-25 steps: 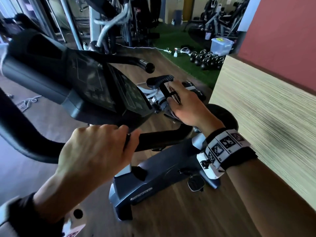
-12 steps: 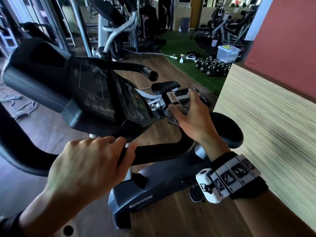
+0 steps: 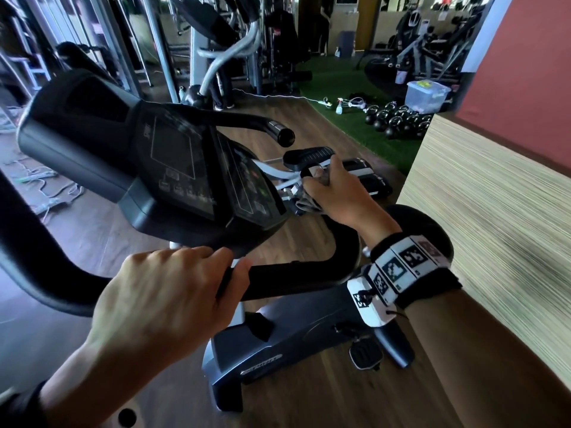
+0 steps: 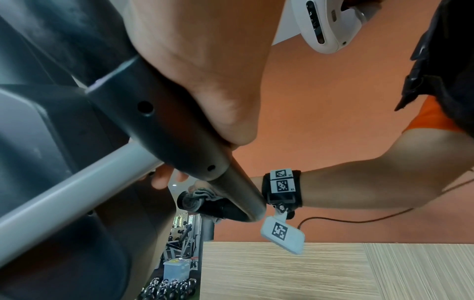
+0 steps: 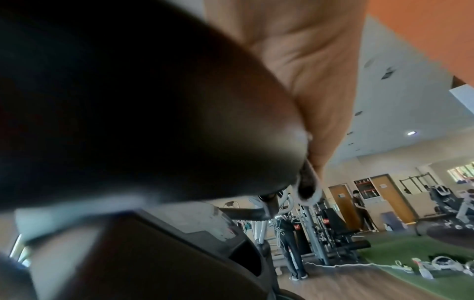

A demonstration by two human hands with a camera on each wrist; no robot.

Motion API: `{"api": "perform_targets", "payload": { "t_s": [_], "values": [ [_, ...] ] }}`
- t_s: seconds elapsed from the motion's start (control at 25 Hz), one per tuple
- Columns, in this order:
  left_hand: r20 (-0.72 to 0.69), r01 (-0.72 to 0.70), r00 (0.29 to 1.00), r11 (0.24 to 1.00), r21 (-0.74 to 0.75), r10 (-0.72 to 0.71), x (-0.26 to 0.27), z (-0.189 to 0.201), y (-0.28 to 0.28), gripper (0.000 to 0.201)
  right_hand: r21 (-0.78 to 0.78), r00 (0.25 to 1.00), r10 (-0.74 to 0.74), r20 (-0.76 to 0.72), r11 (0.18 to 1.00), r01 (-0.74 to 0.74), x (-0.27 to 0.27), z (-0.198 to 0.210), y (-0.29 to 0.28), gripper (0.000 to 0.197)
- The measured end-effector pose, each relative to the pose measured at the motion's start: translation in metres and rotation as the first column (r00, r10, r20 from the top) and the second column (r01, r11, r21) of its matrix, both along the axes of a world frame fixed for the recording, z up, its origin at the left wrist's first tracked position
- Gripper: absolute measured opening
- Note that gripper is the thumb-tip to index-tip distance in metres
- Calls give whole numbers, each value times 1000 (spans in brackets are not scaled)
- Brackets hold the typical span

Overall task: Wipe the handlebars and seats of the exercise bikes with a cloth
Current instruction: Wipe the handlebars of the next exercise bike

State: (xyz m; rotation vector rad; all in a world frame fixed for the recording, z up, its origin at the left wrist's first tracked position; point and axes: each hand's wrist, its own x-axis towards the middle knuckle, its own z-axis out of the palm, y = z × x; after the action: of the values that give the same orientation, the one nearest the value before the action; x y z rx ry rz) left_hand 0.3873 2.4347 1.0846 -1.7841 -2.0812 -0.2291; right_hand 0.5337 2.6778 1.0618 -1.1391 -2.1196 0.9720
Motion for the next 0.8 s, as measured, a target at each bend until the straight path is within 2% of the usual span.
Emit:
{"api": "perform_targets", "payload": {
  "t_s": [0.12, 0.24, 0.36, 0.48, 0.6, 0.64, 0.72, 0.8],
  "values": [
    [2, 7, 1000, 1000, -4, -7, 0, 0, -2, 51, 38, 1000, 10, 22, 999, -11, 5, -7, 0, 31],
    [-1, -7, 1000, 1000, 9, 7, 1, 2, -1, 49, 17, 995, 39, 88, 999, -40, 15, -11, -4, 31],
    [-2, -3, 1000, 1000, 14, 3, 1, 2, 0, 50, 19, 982, 72, 176, 997, -76, -6, 9, 14, 41],
    [-14, 0, 1000, 1000, 5, 1, 1, 4, -3, 49, 23, 985, 85, 153, 996, -89, -21, 21, 22, 61],
    [-19, 5, 1000, 1000, -5, -5, 1, 4, -5, 48, 30, 979, 113, 168, 992, -119, -5, 7, 14, 39],
    [-15, 5, 1000, 1000, -3, -5, 1, 3, -4, 48, 32, 975, 122, 184, 991, -129, 2, 3, 11, 38],
    [-1, 3, 1000, 1000, 4, -3, 0, 1, -2, 49, 17, 967, 141, 214, 989, -148, 8, 1, 10, 44],
    [3, 17, 1000, 1000, 23, -17, -1, -1, -2, 49, -6, 954, 149, 260, 988, -152, -1, 13, 15, 68]
  ]
}}
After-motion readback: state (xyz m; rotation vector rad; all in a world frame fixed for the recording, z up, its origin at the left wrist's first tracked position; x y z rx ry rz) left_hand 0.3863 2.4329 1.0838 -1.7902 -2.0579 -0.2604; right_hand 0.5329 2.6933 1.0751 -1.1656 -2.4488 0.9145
